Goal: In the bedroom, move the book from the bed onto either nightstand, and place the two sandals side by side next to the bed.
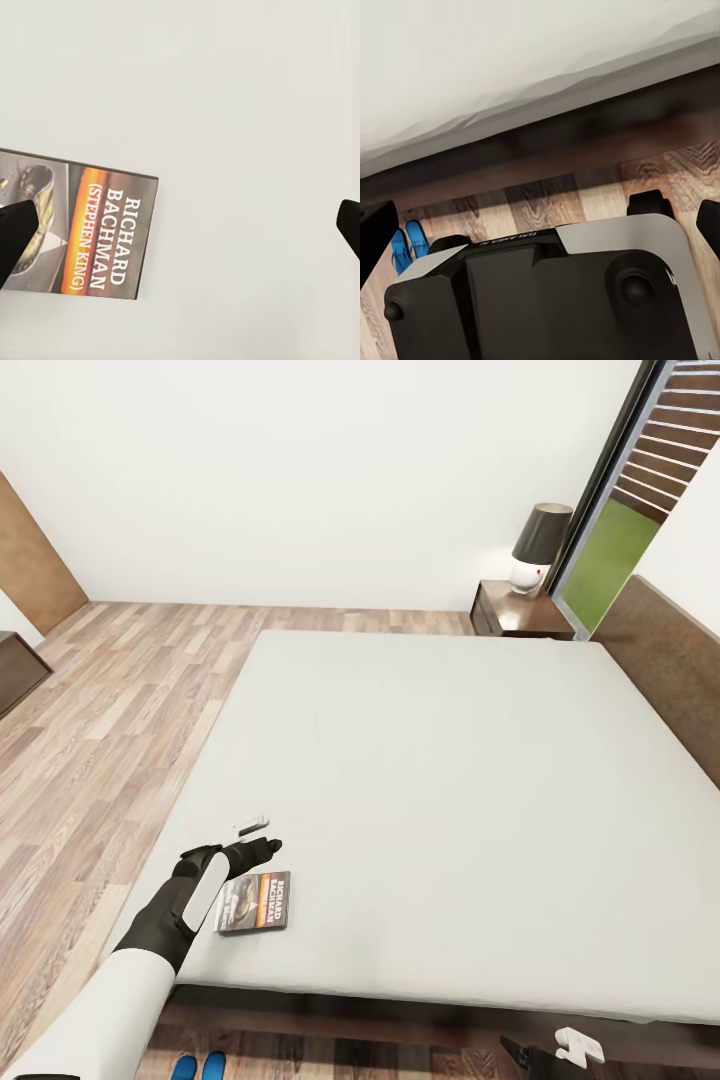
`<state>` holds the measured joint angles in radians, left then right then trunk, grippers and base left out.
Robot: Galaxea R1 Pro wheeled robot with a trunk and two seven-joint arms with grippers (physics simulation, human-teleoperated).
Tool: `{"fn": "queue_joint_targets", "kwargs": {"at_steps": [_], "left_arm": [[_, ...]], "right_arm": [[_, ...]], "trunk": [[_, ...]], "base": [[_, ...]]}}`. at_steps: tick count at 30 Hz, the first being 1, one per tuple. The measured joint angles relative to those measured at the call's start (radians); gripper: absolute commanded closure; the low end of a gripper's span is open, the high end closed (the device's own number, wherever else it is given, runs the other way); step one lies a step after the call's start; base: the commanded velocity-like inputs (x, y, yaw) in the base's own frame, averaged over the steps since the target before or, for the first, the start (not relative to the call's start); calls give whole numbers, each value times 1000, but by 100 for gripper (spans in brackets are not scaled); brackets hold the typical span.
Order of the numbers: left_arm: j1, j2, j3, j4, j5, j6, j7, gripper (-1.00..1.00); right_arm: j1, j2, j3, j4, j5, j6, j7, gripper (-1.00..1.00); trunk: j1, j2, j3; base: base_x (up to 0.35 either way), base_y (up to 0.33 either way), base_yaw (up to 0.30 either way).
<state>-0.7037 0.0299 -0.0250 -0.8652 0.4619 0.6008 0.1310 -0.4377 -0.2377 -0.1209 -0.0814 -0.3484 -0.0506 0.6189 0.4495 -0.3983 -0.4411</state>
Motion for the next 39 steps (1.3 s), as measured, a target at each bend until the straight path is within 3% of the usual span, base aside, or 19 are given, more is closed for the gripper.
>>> {"fn": "queue_joint_targets", "kwargs": {"at_steps": [39], "left_arm": [[0,0,0,0,0,0,0,-100]], "right_arm": [[0,0,0,0,0,0,-1,-100]], "trunk": [[0,0,-52]], "base": [[0,0,0]]}}
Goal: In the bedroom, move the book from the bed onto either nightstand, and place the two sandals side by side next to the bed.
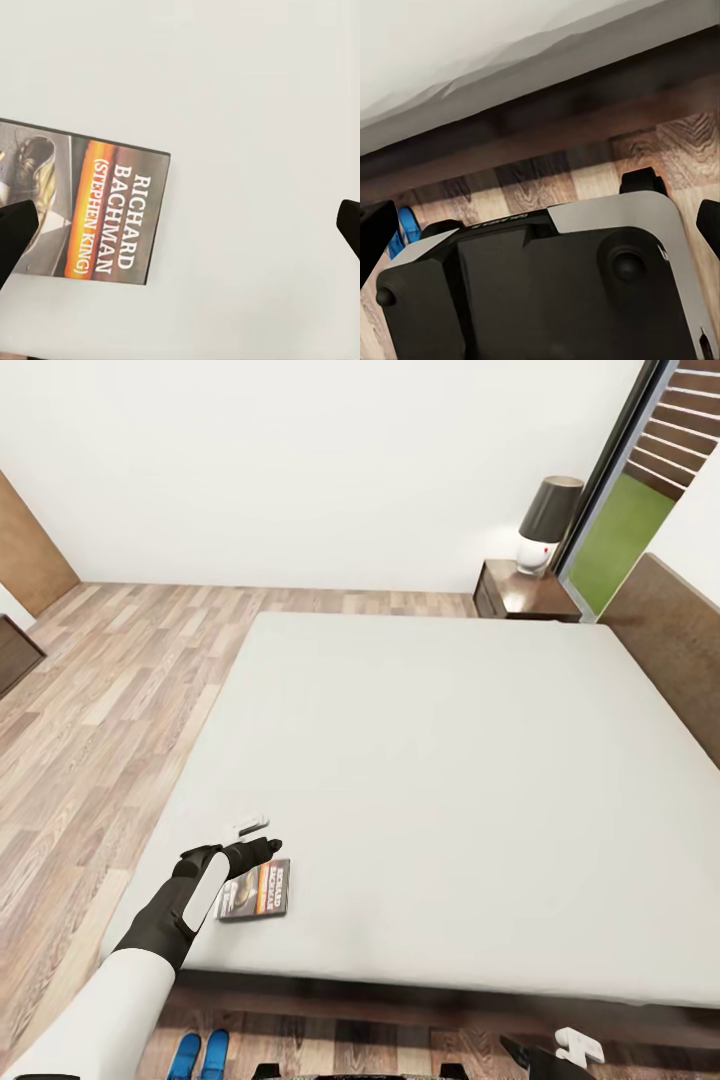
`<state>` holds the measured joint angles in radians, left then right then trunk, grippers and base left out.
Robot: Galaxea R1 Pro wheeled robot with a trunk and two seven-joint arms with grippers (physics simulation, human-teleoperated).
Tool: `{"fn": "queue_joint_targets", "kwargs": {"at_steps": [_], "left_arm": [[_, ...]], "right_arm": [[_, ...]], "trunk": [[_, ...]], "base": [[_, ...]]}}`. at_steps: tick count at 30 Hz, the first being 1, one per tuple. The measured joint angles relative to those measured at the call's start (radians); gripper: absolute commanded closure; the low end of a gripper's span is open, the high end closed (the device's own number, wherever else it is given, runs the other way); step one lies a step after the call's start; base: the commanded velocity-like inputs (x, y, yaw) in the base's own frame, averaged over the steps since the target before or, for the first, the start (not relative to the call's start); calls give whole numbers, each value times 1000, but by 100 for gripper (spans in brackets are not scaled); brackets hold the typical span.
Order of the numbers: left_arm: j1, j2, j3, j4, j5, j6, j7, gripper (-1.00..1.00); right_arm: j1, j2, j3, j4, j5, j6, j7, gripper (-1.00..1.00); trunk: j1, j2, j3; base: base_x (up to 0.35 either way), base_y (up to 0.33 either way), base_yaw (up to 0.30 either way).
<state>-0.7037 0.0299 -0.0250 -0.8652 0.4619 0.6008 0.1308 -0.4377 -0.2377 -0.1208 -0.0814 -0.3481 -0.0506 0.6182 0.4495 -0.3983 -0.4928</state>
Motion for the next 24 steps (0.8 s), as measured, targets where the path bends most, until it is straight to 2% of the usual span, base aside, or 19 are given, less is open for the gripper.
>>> {"fn": "queue_joint_targets", "kwargs": {"at_steps": [24], "left_arm": [[0,0,0,0,0,0,0,-100]], "right_arm": [[0,2,0,0,0,0,0,-100]], "trunk": [[0,0,-38]], "base": [[0,0,0]]}}
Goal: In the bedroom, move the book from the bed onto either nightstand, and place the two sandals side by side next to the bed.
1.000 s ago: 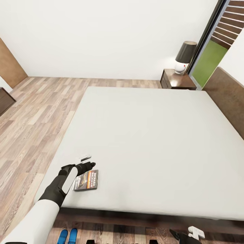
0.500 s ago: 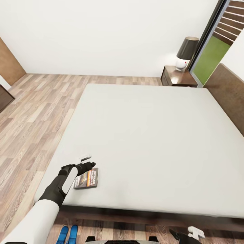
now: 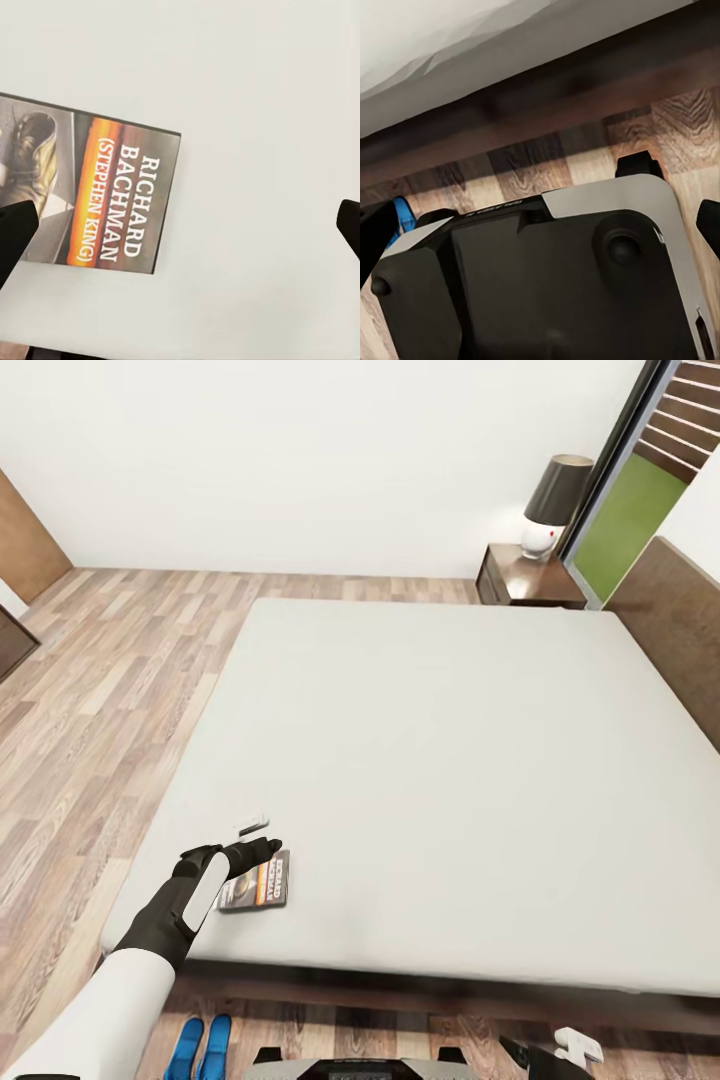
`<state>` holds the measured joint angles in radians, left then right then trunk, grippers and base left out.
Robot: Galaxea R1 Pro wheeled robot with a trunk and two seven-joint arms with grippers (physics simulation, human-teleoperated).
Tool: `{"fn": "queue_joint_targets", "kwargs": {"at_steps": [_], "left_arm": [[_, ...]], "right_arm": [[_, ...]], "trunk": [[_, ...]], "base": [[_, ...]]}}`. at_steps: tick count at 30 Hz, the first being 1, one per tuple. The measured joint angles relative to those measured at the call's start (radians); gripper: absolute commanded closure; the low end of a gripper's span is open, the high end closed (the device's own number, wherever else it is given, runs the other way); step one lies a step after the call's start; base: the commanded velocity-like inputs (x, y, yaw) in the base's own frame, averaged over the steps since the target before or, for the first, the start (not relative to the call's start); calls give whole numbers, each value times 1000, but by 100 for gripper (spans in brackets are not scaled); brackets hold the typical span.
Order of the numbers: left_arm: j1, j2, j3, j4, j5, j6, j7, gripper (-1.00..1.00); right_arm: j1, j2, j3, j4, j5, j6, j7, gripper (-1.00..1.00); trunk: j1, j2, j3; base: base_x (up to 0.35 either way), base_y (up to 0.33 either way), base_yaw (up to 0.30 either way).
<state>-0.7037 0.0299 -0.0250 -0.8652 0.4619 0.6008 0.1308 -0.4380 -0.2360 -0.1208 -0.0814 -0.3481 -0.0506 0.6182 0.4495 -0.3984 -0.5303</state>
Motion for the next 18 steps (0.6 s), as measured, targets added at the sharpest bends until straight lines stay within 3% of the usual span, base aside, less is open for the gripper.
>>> {"fn": "queue_joint_targets", "kwargs": {"at_steps": [13,15,18], "left_arm": [[-5,3,4,-3,2,20,-3,-100],[-22,4,5,-5,0,50,-1,-100],[-108,8,7,-2,-2,111,11,-100]], "right_arm": [[0,1,0,0,0,0,-2,-100],[0,1,0,0,0,0,-2,-100],[0,1,0,0,0,0,-2,-100]], "trunk": [[0,0,-20],[0,0,-23],[0,0,-28]], "base": [[0,0,0],[0,0,0],[0,0,0]]}}
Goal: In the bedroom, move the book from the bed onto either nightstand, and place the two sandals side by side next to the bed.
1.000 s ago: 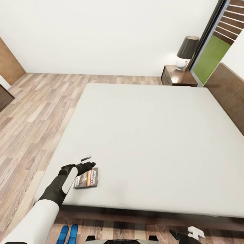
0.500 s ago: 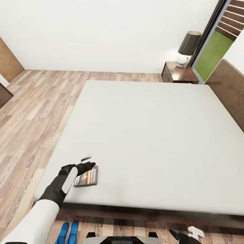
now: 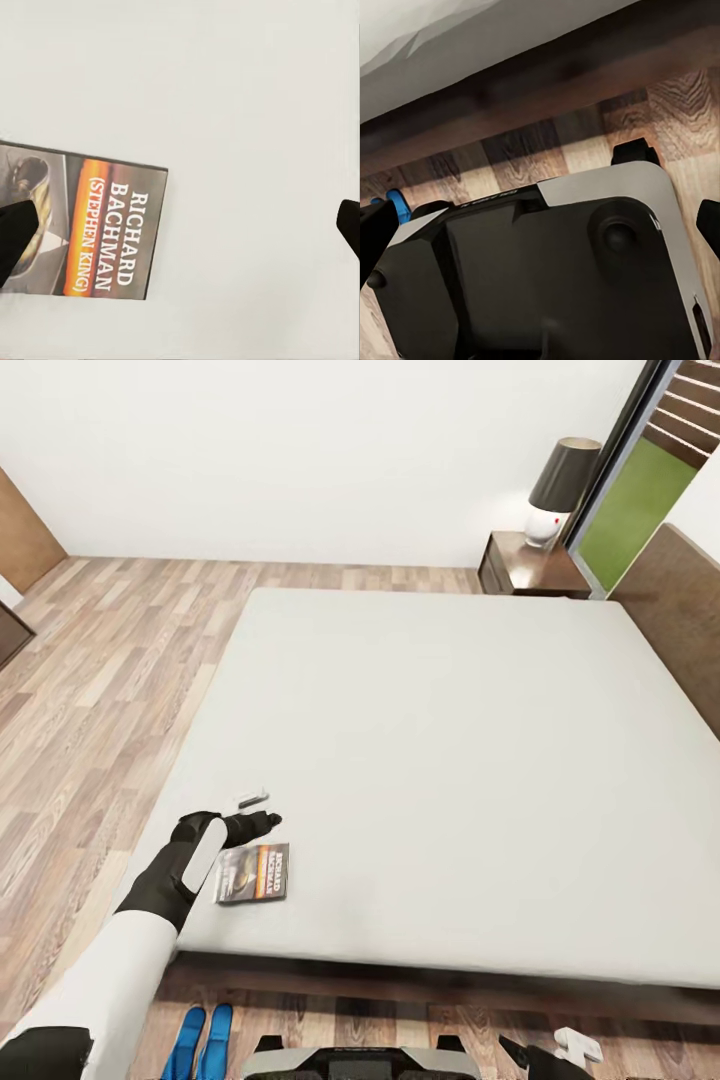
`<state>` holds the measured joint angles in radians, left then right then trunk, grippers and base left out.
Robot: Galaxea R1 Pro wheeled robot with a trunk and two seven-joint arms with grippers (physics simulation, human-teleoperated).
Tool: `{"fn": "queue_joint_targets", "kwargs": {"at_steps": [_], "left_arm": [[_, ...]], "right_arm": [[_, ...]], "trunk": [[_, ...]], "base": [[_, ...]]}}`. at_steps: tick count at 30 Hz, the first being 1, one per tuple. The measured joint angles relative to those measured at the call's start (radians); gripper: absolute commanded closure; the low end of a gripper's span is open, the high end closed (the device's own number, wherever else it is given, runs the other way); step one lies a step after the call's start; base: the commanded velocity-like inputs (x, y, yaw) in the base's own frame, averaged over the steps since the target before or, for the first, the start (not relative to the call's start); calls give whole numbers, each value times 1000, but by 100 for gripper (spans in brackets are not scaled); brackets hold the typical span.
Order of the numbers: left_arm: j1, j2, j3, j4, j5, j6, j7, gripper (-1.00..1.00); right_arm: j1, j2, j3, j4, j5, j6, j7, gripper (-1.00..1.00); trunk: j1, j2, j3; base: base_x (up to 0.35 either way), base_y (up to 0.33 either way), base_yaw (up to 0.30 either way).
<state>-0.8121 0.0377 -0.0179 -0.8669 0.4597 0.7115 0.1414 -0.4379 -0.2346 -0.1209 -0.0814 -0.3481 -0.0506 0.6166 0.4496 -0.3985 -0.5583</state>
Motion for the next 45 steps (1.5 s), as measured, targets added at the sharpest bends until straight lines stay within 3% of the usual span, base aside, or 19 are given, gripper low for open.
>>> {"fn": "queue_joint_targets", "kwargs": {"at_steps": [5,8,12,21,35,45], "left_arm": [[-51,12,3,3,1,31,16,-100],[-101,23,4,3,4,99,18,-100],[-121,26,9,4,6,127,18,-100],[-126,25,56,67,4,128,13,-100],[-126,24,59,77,4,128,11,-100],[-126,24,59,76,5,128,10,-100]], "right_arm": [[0,1,0,0,0,0,0,-100],[0,0,0,0,0,0,1,-100],[0,0,0,0,0,0,1,-100],[0,0,0,0,0,0,2,-100],[0,0,0,-1,-1,1,3,-100],[0,0,0,-2,-2,2,3,-100]], "trunk": [[0,0,-8],[0,0,-13],[0,0,-19],[0,0,-33],[0,0,-55],[38,-70,-89]], "base": [[0,0,0],[0,0,0],[0,0,0],[0,0,0],[0,0,0],[0,0,0]]}}
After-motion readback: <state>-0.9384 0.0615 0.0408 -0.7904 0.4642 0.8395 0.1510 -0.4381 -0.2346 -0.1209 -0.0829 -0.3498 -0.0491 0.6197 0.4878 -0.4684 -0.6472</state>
